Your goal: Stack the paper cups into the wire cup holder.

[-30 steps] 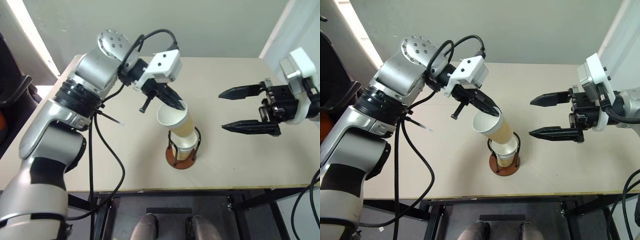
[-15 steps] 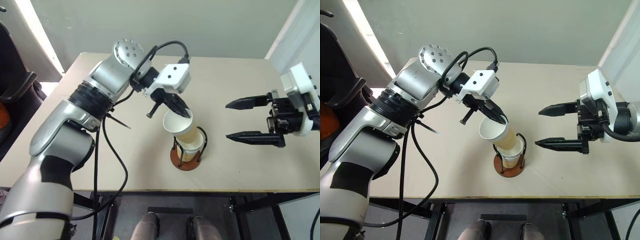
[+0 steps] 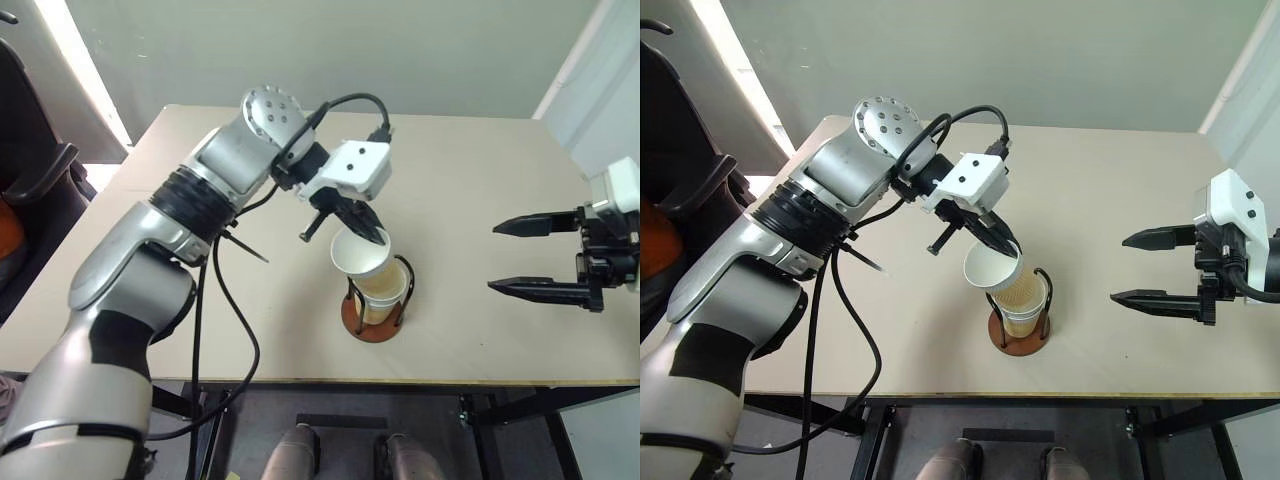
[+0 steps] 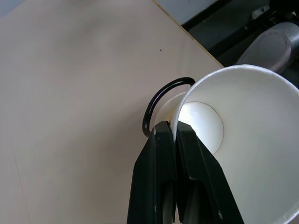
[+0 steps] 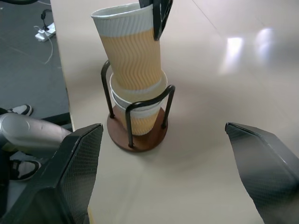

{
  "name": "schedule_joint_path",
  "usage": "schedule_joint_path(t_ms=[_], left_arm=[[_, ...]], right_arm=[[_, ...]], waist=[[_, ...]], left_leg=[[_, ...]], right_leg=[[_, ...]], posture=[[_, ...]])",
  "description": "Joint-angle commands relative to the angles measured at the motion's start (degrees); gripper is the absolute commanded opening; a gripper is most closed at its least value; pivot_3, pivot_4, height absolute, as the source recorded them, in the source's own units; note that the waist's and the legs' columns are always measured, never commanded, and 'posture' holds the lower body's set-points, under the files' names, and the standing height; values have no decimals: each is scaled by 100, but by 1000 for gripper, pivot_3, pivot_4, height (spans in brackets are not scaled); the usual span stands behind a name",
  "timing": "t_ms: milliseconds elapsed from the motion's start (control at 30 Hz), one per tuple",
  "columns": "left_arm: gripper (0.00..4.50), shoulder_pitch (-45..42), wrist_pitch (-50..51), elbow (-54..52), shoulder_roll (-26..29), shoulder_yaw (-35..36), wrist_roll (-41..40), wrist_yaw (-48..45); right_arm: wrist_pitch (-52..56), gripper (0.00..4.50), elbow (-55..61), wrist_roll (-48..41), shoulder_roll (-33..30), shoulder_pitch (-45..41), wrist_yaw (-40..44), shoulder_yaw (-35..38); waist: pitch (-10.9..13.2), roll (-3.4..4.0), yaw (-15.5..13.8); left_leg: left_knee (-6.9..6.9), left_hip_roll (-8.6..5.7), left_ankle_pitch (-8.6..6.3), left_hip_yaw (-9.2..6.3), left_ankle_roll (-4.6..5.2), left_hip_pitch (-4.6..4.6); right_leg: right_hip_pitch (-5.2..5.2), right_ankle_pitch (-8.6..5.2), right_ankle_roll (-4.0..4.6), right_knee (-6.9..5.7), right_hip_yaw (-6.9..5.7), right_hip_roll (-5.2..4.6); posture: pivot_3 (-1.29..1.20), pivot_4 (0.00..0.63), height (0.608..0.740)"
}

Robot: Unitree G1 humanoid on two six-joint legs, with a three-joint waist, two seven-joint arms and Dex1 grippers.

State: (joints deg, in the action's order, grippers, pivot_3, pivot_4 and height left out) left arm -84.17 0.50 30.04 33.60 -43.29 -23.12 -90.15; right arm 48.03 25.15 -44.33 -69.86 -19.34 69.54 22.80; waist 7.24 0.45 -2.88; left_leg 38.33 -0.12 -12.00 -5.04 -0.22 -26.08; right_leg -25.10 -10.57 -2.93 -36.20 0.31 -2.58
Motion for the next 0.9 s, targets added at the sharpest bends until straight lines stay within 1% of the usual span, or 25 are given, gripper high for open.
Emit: schedule_joint_path(t_ms=[33,200,300,400,467,567,633,733,833,900], left_arm=[[11,-57,-88,15,-109,47,67,-235],[11,-106,-84,192,-308,147,199,-235],[648,-105,-209,284,-371,154,325,-235],[1644,-99,-461,309,-376,125,343,-235],[1644,-150,-721,495,-491,350,423,-235],[1644,-303,-641,956,-795,877,655,-76],[1644,-272,-619,1054,-750,1097,826,-75],[1644,34,-409,792,-332,1310,940,-204],[1644,563,75,163,485,1432,668,-235],[1644,1066,549,-365,1229,1639,414,-235]], right_arm=[[-55,4361,135,-108,-84,2,-43,317],[-52,4361,217,-143,-61,84,-129,356],[-55,4361,239,-157,-52,96,-177,335],[-68,4361,253,-171,-45,64,-235,251],[-85,4361,247,-181,-33,-6,-276,145],[-127,4361,215,-199,5,-146,-302,-40],[-193,4361,156,-161,43,-285,-291,-262],[-335,4361,-50,7,109,-568,-233,-747],[-467,4361,-407,286,131,-913,-119,-1269],[-499,4361,-691,334,135,-1130,20,-1400]], waist=[[0,0,0],[0,0,-1],[0,0,-2],[0,0,-2],[0,0,-3],[0,0,-15],[0,1,-13],[-2,5,30],[-11,20,112],[-11,23,168]], left_leg=[[1,0,0,0,2,0],[6,-1,-3,3,5,1],[10,-1,-5,4,8,1],[11,-1,-5,6,10,1],[13,-1,-6,6,10,1],[23,-3,-8,6,15,-1],[30,-3,-11,9,20,0],[31,-2,-21,25,36,7],[31,-1,-24,42,42,19],[31,0,-21,49,43,22]], right_leg=[[3,2,-3,2,0,0],[9,6,-10,10,2,0],[11,7,-12,12,3,0],[12,9,-15,14,4,0],[13,9,-17,15,4,0],[17,11,-23,16,5,0],[20,14,-29,18,10,0],[20,15,-34,21,22,2],[20,11,-42,19,41,7],[17,10,-44,18,53,12]], posture=[[0,150,740],[0,150,740],[0,150,740],[0,150,740],[0,150,740],[0,150,740],[0,150,740],[0,150,740],[0,150,740],[0,150,740]])
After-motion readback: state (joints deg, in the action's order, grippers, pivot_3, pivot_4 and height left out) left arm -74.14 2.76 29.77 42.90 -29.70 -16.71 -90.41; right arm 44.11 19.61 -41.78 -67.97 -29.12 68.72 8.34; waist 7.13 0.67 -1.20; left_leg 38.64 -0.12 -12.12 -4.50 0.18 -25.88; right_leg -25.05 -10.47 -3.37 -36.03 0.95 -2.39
